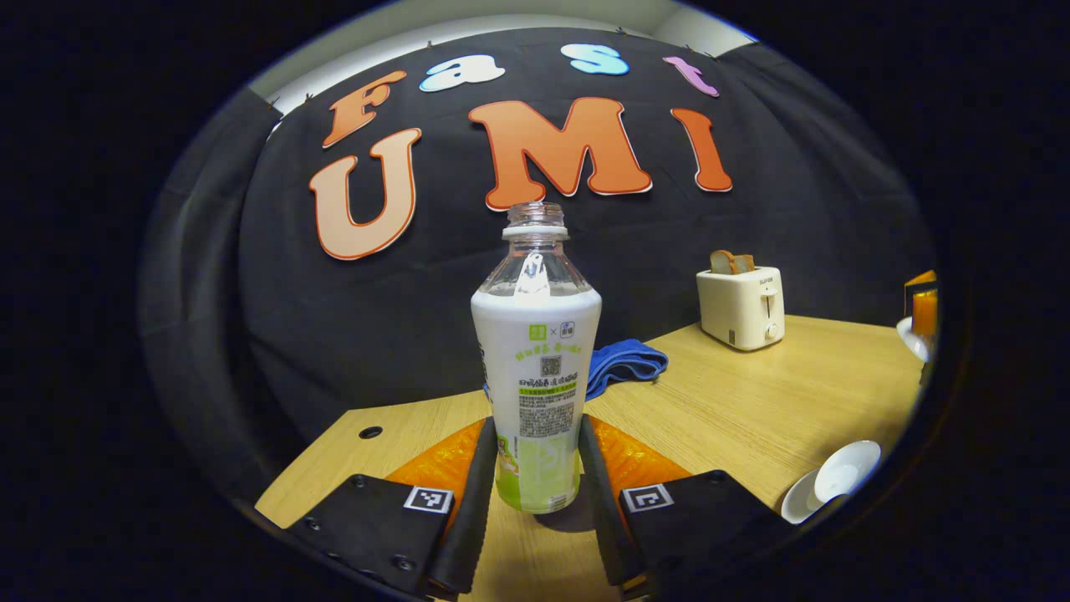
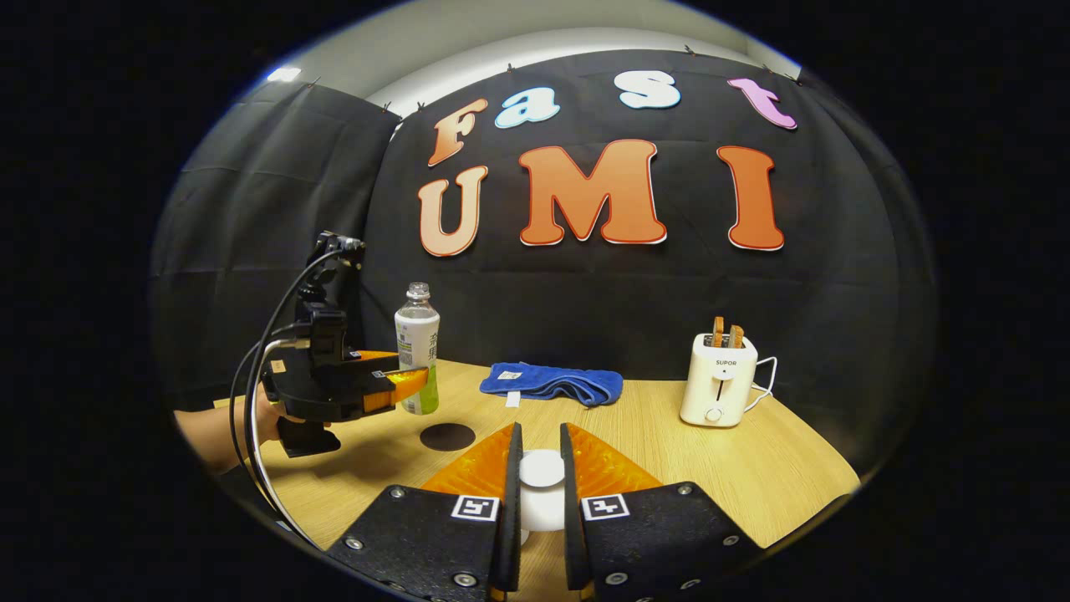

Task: Open the teacup lid with one hand, grasp the water bottle and pour water into the teacup with the other hand; after pouring, place the water bottle on the coaster and then close the teacup lid.

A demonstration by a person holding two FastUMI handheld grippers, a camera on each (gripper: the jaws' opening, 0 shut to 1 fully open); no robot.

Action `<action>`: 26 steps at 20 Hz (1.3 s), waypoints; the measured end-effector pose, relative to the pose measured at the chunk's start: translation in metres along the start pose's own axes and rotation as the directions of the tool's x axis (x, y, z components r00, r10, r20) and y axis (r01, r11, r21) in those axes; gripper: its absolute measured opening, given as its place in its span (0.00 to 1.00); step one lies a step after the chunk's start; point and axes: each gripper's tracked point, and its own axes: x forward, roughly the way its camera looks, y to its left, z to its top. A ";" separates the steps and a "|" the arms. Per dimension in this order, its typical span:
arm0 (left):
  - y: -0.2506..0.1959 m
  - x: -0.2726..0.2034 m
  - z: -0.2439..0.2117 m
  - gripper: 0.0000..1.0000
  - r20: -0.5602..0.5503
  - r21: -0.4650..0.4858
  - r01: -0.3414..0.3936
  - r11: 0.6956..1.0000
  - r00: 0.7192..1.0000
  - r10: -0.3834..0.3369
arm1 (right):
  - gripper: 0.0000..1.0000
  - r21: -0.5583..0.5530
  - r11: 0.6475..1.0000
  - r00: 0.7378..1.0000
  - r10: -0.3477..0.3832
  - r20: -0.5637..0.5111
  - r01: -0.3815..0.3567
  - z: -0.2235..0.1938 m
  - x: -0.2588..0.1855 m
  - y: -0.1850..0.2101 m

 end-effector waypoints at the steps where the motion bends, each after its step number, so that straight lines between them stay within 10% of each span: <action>1: -0.001 0.000 -0.001 0.57 0.002 -0.031 0.006 1.000 1.000 -0.006 | 0.22 0.000 1.000 1.000 0.001 -0.003 -0.001 -0.001 0.001 0.000; 26: -0.019 0.033 -0.051 0.67 -0.128 -0.249 0.027 0.968 0.990 -0.060 | 0.22 0.005 0.996 0.994 0.092 -0.057 -0.092 -0.025 0.008 0.026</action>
